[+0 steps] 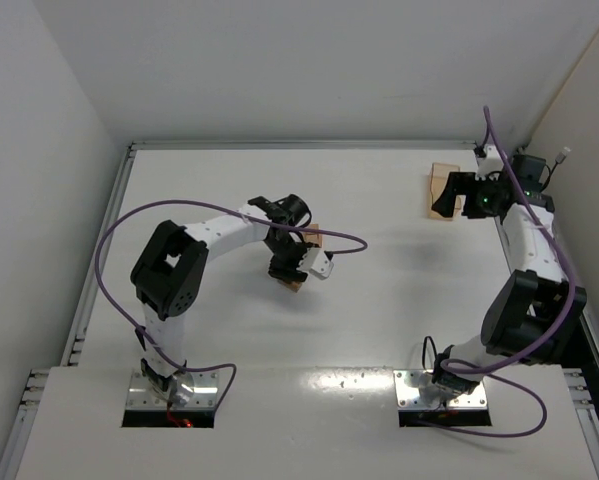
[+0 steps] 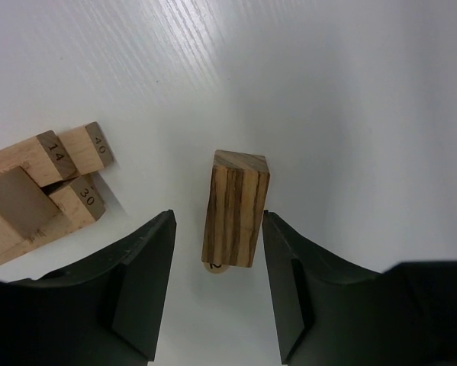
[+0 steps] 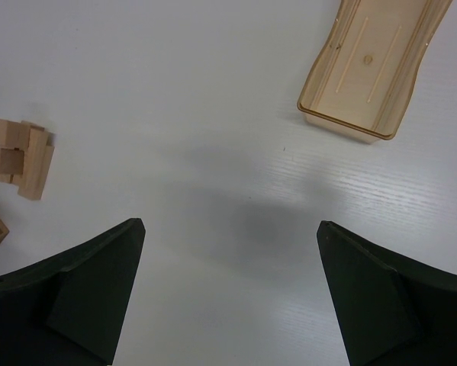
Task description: Build the wood block tower
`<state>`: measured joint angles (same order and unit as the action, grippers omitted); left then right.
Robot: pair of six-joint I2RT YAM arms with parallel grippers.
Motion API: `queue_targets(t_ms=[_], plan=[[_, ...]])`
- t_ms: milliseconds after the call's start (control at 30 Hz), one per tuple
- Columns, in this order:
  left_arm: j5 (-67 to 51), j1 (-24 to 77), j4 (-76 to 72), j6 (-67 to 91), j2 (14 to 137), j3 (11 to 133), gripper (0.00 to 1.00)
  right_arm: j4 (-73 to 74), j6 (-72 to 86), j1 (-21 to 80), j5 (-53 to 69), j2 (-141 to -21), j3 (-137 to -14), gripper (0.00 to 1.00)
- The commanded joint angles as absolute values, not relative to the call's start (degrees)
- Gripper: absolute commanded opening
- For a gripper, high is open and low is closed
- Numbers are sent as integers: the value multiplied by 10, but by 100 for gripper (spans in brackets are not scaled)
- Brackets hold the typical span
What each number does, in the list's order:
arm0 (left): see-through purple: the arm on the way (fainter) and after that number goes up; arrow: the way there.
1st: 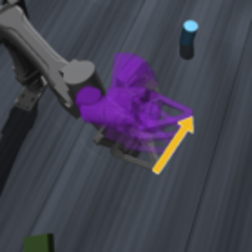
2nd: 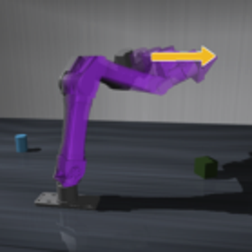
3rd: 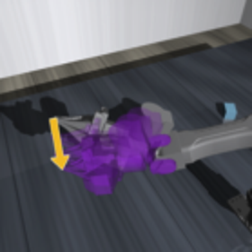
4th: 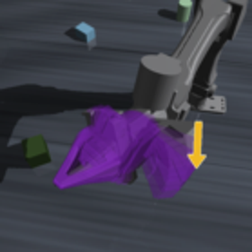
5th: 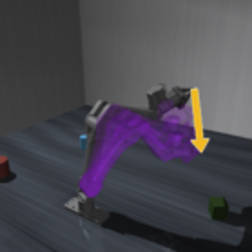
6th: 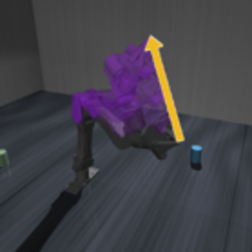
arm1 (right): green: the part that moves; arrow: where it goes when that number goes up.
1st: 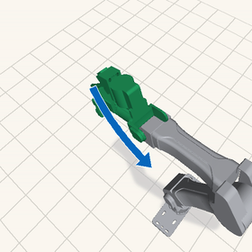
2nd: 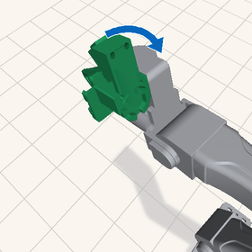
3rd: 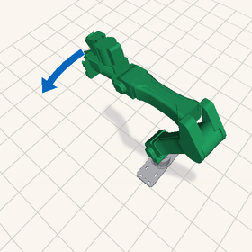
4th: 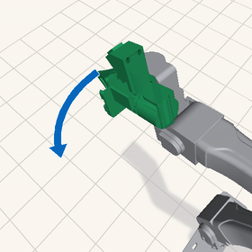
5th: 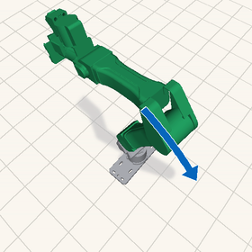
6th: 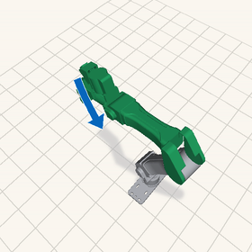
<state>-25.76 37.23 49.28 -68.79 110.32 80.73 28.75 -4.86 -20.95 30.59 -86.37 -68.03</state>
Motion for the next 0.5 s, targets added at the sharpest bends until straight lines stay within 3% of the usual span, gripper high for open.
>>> queue_targets(t_ms=[0,467], plan=[[-294,368,504,-709,1096,807,46,264,-47,-214,333,-867,-709,94],[-294,368,504,-715,1096,787,41,264,-41,-214,333,-872,-709,94]])
